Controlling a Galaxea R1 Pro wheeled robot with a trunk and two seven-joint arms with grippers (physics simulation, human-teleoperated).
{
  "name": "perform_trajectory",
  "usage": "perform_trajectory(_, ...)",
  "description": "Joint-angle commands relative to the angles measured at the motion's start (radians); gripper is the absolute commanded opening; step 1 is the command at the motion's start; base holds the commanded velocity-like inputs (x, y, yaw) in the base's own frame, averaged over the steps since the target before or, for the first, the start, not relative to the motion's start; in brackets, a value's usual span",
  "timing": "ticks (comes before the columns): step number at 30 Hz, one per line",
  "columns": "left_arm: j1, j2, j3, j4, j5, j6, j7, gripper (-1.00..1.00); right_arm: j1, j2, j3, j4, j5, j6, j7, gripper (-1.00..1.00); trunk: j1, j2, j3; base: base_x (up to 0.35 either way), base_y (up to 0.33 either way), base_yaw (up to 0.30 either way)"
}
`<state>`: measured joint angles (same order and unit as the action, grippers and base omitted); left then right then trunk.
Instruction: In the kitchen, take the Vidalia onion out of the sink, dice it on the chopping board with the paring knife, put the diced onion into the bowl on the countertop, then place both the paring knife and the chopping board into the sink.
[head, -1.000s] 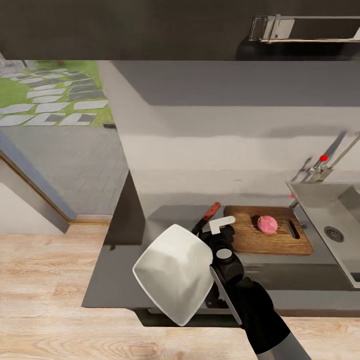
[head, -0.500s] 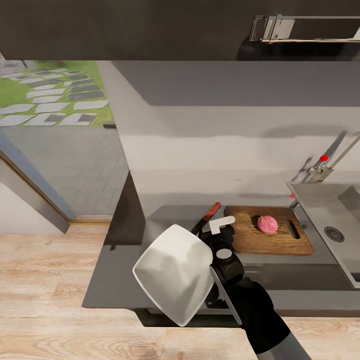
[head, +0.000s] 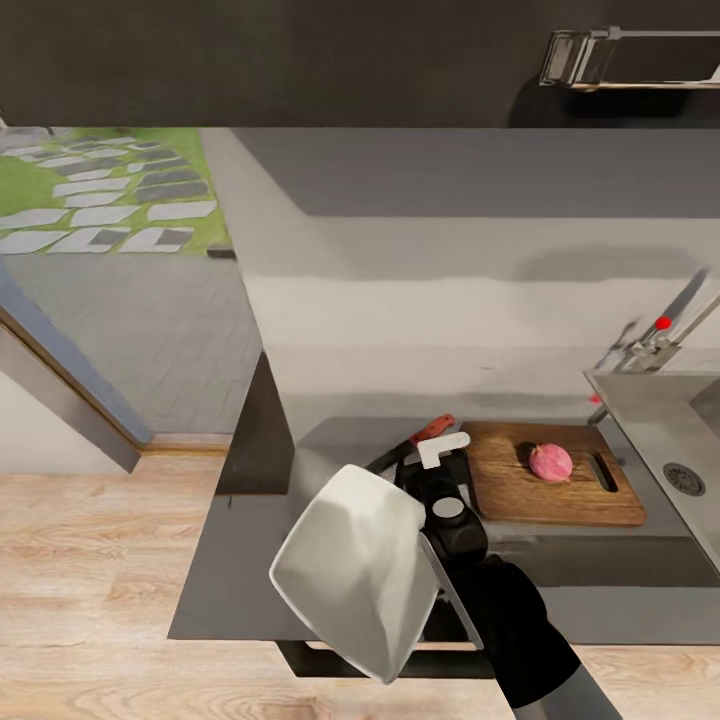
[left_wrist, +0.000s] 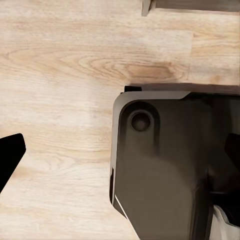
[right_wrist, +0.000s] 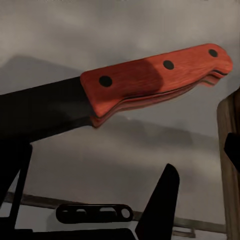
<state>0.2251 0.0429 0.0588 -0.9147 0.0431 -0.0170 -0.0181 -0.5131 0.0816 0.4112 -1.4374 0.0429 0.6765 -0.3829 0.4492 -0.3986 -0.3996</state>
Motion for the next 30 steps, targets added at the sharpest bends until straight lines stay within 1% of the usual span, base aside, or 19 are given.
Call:
perform_trajectory(1,0.0,0.0,0.0,-0.001,0.004,-0.001,-0.002,1.0,-0.001,0.0,0.001,0.0,-0.001,0.009,-0.001,1.0,0.001,-0.001,-0.002,0.022,0.006,0.0)
perform_trajectory(13,0.0,0.0,0.0,-0.001,0.004,-0.001,-0.002,1.0,-0.001,0.001,0.001,0.0,-0.001,0.009,-0.001,1.0,0.001,-0.001,-0.002,0.006,0.003,0.0)
perform_trajectory(22,0.0,0.0,0.001,-0.001,0.004,-0.001,-0.002,1.0,-0.001,0.0,0.001,0.0,-0.001,0.009,-0.001,1.0,0.001,-0.001,-0.002,0.131,0.12,0.0)
perform_trajectory(30,0.0,0.0,0.001,-0.001,0.004,-0.001,-0.002,1.0,-0.001,0.001,0.001,0.0,-0.001,0.009,-0.001,1.0,0.001,-0.001,-0.002,0.019,0.02,0.0)
